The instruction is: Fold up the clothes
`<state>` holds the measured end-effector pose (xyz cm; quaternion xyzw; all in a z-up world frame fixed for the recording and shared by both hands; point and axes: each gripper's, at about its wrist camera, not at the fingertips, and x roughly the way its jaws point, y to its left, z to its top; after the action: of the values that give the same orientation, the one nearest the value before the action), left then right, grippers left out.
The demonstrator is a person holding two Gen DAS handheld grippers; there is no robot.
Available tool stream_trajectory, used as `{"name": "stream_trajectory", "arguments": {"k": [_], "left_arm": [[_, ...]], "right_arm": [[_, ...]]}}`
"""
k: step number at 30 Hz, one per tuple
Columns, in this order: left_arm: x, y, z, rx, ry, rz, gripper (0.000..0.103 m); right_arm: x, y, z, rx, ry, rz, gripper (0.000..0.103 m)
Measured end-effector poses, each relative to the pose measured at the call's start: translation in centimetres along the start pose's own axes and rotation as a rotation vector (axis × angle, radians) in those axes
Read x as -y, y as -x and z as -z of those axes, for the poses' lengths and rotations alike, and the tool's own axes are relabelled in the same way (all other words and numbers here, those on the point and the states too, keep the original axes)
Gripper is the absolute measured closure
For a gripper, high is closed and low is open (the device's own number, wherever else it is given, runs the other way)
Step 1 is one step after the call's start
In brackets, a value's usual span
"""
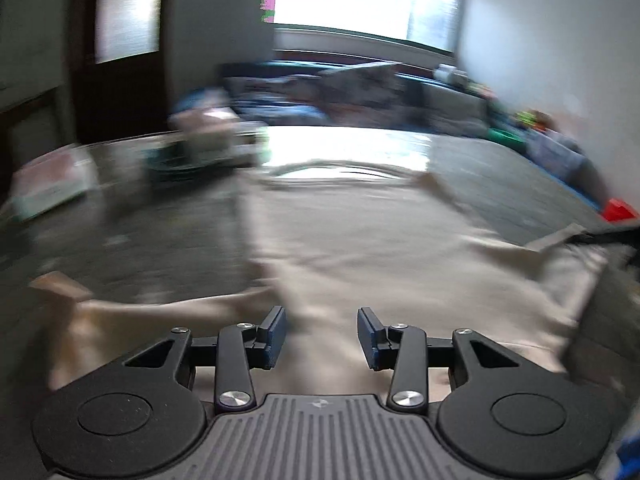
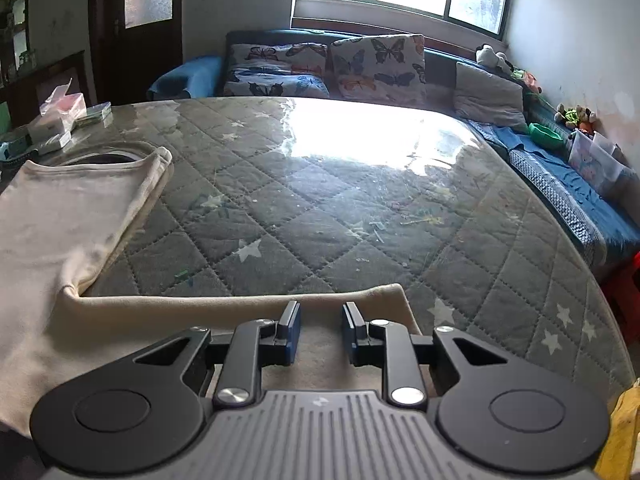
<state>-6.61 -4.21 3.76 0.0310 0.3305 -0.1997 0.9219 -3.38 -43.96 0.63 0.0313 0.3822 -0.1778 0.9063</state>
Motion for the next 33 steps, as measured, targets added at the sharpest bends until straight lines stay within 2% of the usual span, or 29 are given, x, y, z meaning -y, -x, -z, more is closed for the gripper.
{"name": "stream_trajectory", "arguments": {"k": [3,6,11,14,17,19,24,29,31,32,33], "left_arm": [[-2.8,0.6,0.4,0.036,0.027,-0.174,0.058],[-5.3,0.4,0.8,0.043,0.042,-0.346,0.057],[-7.7,-0.6,1.4,0.037,0.052,-0.511,0.052],[-9.4,-0.7,1.5,0.028,0.124,-0.542,0.053],[-11.6,0.0,2.0,0.03,0.198,-0.581,0.065],[-13.1,0.7,2.5,0.03,0.258,-0.59,0.066],[-15.0,2.2,3.2,0.042,0.363,-0.487,0.065],[-14.8,2.9,3.5,0.054,0.382,-0.467,0.065],[-14.8,2.6,3.5,0.058,0.371,-0.467,0.071],[-14.8,2.4,3.4,0.062,0.362,-0.461,0.084],[-14.8,2.2,3.3,0.067,0.354,-0.454,0.088]], "right_arm": [[-1.1,0.8,-0.4,0.02,0.026,-0.022,0.074],[-2.8,1.8,-1.0,0.041,0.065,-0.065,0.073],[-7.5,3.7,-1.8,0.075,0.167,-0.198,0.069],[-10.8,4.6,-1.9,0.079,0.257,-0.283,0.068],[-14.6,5.4,-1.9,0.077,0.355,-0.374,0.067],[-16.4,5.6,-1.7,0.069,0.393,-0.421,0.067],[-20.5,5.9,-1.2,0.046,0.477,-0.523,0.067],[-22.7,5.0,-0.8,0.007,0.503,-0.571,0.067],[-23.2,4.9,-0.5,-0.009,0.514,-0.583,0.067],[-23.4,5.0,-0.3,-0.015,0.522,-0.589,0.067],[-23.6,5.2,-0.1,-0.024,0.53,-0.601,0.067]]}}
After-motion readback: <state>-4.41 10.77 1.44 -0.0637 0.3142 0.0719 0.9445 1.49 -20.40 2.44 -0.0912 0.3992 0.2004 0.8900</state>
